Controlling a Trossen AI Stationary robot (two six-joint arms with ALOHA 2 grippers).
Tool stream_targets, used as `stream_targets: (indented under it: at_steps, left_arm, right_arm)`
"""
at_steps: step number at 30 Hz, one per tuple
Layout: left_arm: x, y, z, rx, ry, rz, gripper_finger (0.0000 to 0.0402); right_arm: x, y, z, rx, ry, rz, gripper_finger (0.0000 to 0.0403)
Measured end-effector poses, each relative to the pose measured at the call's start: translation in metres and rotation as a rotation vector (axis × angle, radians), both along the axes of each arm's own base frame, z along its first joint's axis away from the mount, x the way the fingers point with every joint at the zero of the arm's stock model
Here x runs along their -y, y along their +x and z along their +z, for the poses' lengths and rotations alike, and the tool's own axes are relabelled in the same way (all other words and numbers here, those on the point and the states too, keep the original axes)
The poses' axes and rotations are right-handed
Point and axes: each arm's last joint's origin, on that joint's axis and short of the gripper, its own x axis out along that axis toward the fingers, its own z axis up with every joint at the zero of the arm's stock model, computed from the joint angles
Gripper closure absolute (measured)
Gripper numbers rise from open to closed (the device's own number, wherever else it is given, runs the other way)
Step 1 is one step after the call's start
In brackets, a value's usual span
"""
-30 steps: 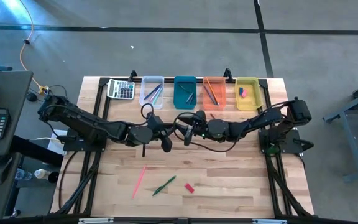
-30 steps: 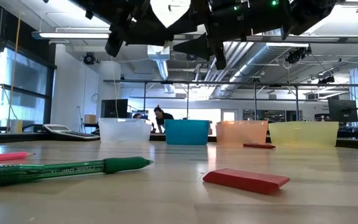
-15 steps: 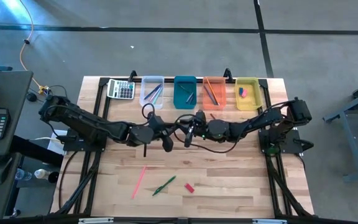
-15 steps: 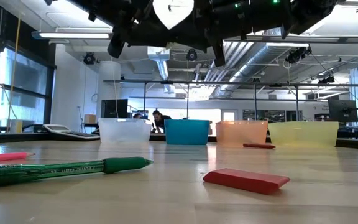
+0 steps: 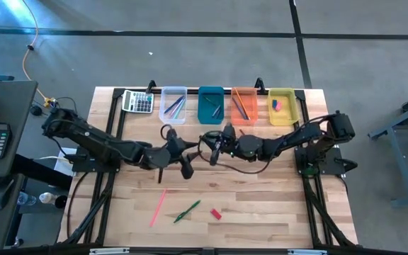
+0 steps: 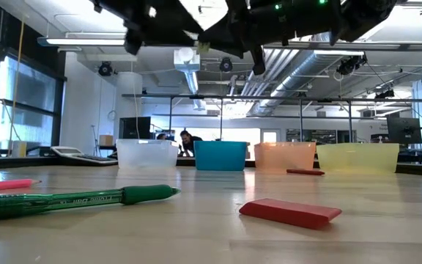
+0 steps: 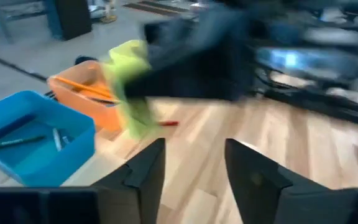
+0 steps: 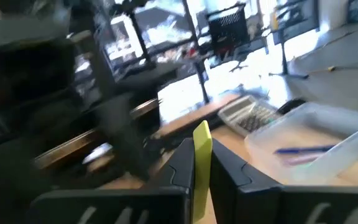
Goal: Sort crayons/erasers/pens/pencils in bins
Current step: Put the yellow eraser into the yellow bin
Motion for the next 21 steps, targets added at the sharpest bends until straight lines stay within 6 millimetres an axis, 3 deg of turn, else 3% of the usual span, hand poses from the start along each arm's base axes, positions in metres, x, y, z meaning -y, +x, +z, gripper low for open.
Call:
stream_targets:
  at_steps: [6, 11, 15, 21]
  left_arm:
    - [0.010, -0.022, -0.019, -0.059, 0.071, -0.023, 0.0212]
    - [0.009, -0.046, -0.044, 0.016, 0.047, -0.102, 0.0225]
    - [0.003, -0.065, -0.058, 0.101, 0.071, -0.166, 0.0249]
    - [-0.010, -0.086, -0.069, 0.151, 0.090, -0.231, 0.0290]
  right_arm:
    - [0.009, -0.001, 0.006, 0.011, -0.047, -0.016, 0.0390]
    - [0.037, -0.011, 0.013, -0.099, -0.075, -0.099, 0.0390]
    - [0.065, -0.031, 0.018, -0.284, -0.067, -0.198, 0.0390]
    - [0.107, -0.079, 0.026, -0.549, -0.019, -0.398, 0.0389]
